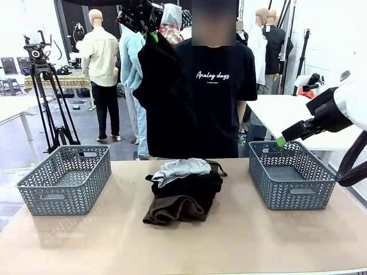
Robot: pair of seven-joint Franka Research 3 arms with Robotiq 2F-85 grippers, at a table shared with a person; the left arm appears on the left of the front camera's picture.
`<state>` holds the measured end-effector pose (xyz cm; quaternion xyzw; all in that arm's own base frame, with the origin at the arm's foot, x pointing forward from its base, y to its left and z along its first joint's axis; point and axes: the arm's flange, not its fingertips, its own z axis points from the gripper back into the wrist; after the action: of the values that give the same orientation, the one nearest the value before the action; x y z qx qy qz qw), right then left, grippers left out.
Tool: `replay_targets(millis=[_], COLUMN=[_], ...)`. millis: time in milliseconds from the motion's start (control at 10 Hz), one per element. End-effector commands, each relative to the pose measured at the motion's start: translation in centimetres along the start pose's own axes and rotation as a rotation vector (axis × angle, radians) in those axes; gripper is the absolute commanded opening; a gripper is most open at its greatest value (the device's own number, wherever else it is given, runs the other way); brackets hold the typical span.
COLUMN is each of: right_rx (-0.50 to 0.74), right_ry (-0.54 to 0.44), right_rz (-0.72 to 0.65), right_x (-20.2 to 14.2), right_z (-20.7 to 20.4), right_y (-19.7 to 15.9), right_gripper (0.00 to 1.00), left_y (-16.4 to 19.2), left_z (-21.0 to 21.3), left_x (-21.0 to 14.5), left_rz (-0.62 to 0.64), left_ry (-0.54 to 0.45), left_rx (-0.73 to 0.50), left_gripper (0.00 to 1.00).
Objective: Sort the tops and bottoms.
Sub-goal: Sort the clothes according to human instructions.
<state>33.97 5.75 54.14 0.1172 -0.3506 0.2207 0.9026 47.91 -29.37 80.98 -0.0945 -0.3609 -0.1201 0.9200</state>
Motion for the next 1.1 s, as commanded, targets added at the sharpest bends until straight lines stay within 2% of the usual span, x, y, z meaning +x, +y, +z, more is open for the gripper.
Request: replay_targets(millis=[0, 1000], right_rx=[0.008, 0.008], right_ry=[-0.003, -0.003], right_rz=[-0.007, -0.007], right_x=[0.03, 0.03], right_z=[-0.2, -0.2], right_y=[-0.11, -0.11], right_gripper=[1.0, 1.0], left_y=[0.04, 0.04], left_z=[0.45, 0.45], left_x=[0.18, 0.18], left_rz=[0.001, 0.001], left_ry=[-0.006, -0.006], left_rx=[0.0, 0.0], left_gripper=[0.0, 0.0])
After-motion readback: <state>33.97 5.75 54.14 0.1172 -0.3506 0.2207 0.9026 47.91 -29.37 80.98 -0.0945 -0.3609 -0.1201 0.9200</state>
